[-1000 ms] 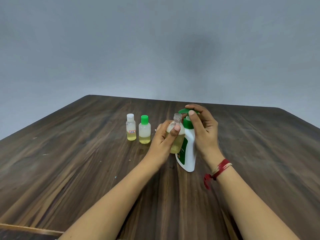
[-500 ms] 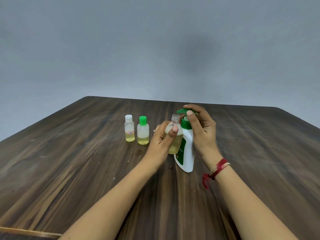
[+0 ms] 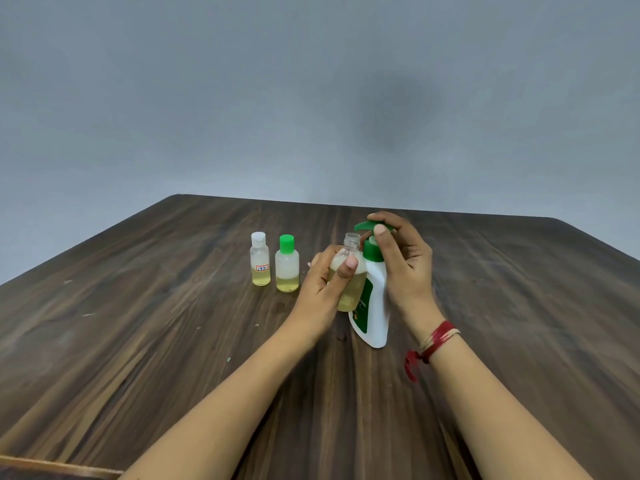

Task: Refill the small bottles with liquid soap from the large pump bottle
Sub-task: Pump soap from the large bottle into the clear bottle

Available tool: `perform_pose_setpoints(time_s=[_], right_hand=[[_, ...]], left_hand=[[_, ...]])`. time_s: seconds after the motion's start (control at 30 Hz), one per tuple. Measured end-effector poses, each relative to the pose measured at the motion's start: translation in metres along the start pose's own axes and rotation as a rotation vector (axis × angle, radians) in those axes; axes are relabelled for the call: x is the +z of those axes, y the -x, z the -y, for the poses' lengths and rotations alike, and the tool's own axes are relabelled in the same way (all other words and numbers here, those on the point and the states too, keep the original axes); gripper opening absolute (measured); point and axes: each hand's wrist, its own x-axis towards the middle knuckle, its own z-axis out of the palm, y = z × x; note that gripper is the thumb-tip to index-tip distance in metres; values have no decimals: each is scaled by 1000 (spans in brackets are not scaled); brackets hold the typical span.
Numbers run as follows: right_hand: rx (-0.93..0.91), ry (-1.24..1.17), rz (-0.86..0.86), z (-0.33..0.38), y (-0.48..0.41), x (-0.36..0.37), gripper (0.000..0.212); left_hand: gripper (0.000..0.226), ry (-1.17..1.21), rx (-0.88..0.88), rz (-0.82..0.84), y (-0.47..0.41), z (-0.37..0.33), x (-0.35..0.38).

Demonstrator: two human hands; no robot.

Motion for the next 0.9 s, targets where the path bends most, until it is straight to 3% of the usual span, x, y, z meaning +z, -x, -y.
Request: perform_pose_setpoints(time_s=[0.9], right_hand=[[-2,11,-3,1,-2,0,14]], left_hand=[[46,20,11,3,0,4,0]])
